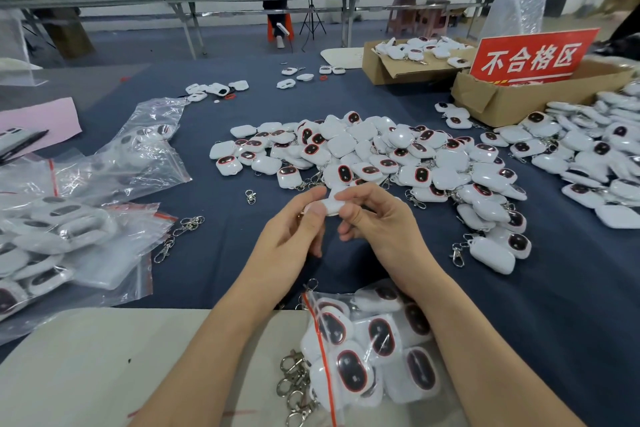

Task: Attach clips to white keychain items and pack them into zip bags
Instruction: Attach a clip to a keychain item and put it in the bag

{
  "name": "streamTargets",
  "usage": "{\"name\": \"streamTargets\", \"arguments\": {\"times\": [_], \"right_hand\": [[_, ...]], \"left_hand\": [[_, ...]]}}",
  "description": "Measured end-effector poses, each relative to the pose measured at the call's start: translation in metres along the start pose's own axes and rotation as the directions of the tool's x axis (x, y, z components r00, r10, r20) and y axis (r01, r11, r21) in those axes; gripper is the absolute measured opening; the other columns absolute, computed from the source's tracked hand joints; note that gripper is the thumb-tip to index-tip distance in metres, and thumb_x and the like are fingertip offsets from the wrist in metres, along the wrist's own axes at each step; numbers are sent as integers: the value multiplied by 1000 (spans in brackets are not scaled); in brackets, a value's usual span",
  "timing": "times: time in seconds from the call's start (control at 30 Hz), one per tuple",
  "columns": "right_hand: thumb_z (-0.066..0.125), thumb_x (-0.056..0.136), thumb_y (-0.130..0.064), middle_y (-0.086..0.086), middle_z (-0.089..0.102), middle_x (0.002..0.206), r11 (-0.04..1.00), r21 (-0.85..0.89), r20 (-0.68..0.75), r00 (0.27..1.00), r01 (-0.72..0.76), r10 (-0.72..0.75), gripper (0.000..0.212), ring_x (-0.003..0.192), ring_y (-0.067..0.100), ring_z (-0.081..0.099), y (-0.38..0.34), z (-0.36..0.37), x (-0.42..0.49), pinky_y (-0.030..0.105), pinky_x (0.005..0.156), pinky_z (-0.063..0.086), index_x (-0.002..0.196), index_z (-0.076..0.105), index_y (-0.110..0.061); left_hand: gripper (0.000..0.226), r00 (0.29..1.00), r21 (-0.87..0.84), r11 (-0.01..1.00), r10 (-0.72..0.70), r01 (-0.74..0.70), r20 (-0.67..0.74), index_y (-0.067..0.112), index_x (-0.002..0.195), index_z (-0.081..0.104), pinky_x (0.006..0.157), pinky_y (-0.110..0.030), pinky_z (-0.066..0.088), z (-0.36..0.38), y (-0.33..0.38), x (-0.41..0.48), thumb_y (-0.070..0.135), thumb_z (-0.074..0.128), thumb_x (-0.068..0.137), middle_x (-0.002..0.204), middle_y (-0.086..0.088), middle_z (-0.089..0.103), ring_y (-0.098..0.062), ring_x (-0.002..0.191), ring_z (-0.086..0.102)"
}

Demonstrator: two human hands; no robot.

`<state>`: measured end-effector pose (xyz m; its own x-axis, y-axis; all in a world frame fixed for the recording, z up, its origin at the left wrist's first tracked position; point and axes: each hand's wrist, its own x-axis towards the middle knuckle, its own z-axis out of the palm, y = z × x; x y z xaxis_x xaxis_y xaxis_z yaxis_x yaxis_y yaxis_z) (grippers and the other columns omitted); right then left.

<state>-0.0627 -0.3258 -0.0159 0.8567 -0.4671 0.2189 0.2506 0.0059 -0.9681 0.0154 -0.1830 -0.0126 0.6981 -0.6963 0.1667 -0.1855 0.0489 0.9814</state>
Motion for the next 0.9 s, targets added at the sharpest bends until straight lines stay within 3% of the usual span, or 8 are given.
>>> {"name": "streamTargets", "arguments": {"times": [0.17, 0.27, 0.4, 0.5, 0.63, 0.77, 0.9], "right_hand": [[68, 90, -1, -6, 66, 64, 1000, 1, -22, 1000, -9, 9, 18, 59, 8, 62, -1, -1, 0, 21, 60, 54, 81, 67, -18], [69, 89, -4, -6, 67, 66, 1000, 8, -7, 1000, 7, -7, 25, 61, 8, 62, -1, -1, 0, 21, 62, 55, 76, 71, -26], [72, 86, -20, -10, 70, 80, 1000, -8, 101, 995, 25, -24, 17, 70, 8, 63, -2, 1, -2, 22, 67, 55, 85, 77, -36], [71, 89, -13, -10, 71, 86, 999, -16, 121, 992, 31, -29, 22, 74, 7, 64, -1, 1, -2, 21, 68, 55, 91, 77, -34], [68, 91, -8, -15, 74, 88, 998, -55, 140, 990, 40, -32, 18, 75, 0, 66, -2, 1, -3, 18, 70, 54, 100, 73, -23], [68, 90, -8, -9, 77, 90, 999, -41, 95, 995, 18, -14, 19, 76, 3, 67, -4, 2, -3, 21, 71, 56, 96, 76, -23], [70, 87, -5, -2, 79, 88, 999, 46, 19, 1000, 8, -9, 15, 79, 7, 71, -5, 0, -1, 18, 74, 56, 92, 76, -18]], "left_hand": [[40, 998, 11, 998, 58, -58, 5, 19, 123, 65, 69, -14, 47, 0, 2, 1, 41, 45, 97, 68, 8, 58, -8, 66, 55], [40, 999, -31, 999, 37, -37, -1, 17, 122, 66, 70, -16, 48, 0, 0, 1, 40, 45, 97, 70, 6, 60, -9, 67, 57], [32, 998, -316, 946, -67, 67, 10, 18, 100, 72, 67, -28, 48, -4, 1, 3, 36, 46, 98, 70, -3, 53, -18, 65, 52], [30, 985, -506, 845, -154, 173, 80, 17, 88, 76, 58, -29, 48, -7, 5, 5, 31, 49, 94, 64, -3, 48, -19, 55, 49], [28, 954, -577, 761, -253, 298, 160, 9, 107, 66, 53, -29, 50, -7, 7, 5, 25, 44, 102, 62, -1, 49, -16, 50, 49], [38, 935, -545, 760, -277, 355, 223, 5, 131, 56, 55, -28, 53, -6, 7, 4, 29, 38, 107, 68, -2, 57, -14, 55, 56], [36, 944, -521, 791, -229, 322, 236, 17, 119, 70, 61, -28, 57, -4, 7, 2, 38, 54, 95, 90, -8, 69, -15, 73, 67]]}}
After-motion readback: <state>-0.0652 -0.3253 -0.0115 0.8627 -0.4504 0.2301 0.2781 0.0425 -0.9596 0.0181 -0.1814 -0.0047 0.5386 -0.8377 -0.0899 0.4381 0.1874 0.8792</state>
